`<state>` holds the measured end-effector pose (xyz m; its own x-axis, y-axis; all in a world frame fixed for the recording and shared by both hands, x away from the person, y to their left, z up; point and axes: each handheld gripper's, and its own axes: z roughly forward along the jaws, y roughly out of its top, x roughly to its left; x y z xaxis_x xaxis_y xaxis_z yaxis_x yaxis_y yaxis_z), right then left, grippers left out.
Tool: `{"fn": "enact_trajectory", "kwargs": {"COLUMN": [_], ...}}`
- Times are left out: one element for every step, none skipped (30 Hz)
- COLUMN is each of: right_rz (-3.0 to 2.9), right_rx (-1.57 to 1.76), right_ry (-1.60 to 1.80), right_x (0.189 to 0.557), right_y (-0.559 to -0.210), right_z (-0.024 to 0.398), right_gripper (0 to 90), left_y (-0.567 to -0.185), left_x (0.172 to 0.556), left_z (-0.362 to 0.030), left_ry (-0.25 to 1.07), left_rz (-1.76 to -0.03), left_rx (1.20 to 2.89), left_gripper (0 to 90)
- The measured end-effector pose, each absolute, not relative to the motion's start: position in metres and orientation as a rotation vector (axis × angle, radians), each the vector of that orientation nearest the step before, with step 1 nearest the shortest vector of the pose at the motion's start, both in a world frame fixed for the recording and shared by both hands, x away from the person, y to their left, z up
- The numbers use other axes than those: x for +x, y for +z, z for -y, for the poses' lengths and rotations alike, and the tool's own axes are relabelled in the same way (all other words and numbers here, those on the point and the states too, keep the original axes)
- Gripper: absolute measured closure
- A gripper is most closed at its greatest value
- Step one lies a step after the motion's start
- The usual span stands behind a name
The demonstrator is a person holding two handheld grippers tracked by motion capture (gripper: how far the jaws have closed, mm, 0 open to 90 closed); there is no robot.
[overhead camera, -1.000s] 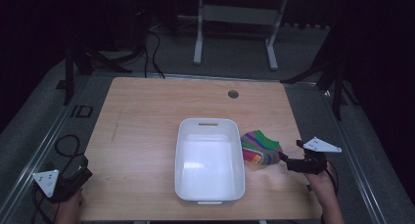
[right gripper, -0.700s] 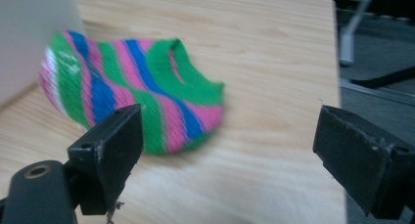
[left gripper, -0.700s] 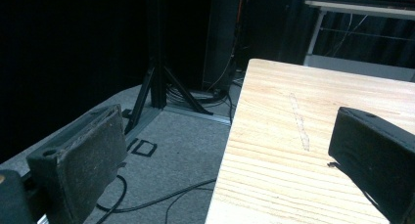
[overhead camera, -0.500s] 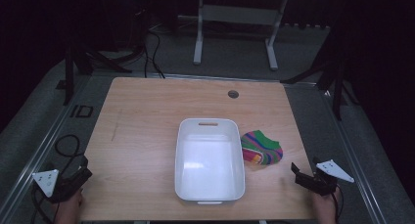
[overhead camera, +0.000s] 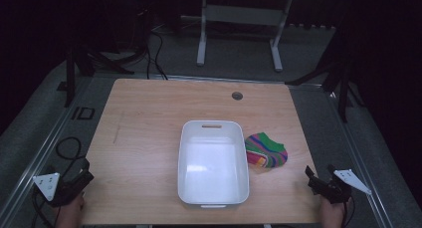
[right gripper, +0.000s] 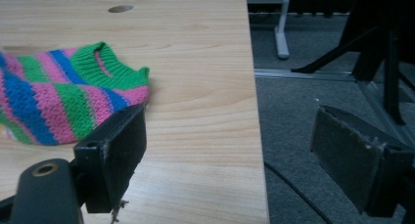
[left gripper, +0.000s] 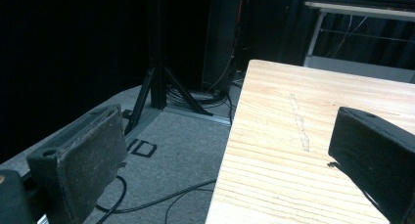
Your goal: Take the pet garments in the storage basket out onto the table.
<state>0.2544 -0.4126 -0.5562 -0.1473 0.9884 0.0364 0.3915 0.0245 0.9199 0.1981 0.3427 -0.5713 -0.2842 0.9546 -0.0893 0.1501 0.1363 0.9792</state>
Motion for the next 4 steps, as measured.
{"fn": "enact_trajectory", "kwargs": {"right_rz": [-1.614, -1.615, -1.614, -1.611], "right_rx": [1.439, 1.445, 1.451, 1.457], "right_ry": [1.105, 1.107, 1.108, 1.109], "right_x": [0.2546, 0.2549, 0.2552, 0.2553], "right_y": [-0.5562, -0.5562, -0.5562, -0.5562], "right_z": [0.4126, 0.413, 0.4133, 0.4137], "right_gripper": [13.6, 13.6, 13.6, 13.6], "left_y": [-0.5712, -0.5712, -0.5712, -0.5712], "left_x": [0.1981, 0.1981, 0.1981, 0.1982], "left_z": [-0.3428, -0.3427, -0.3428, -0.3429], "left_ry": [1.238, 1.238, 1.238, 1.237], "left_rz": [-1.595, -1.594, -1.594, -1.595], "left_rx": [1.099, 1.1, 1.1, 1.1], "left_gripper": [1.2, 1.2, 1.2, 1.2]}}
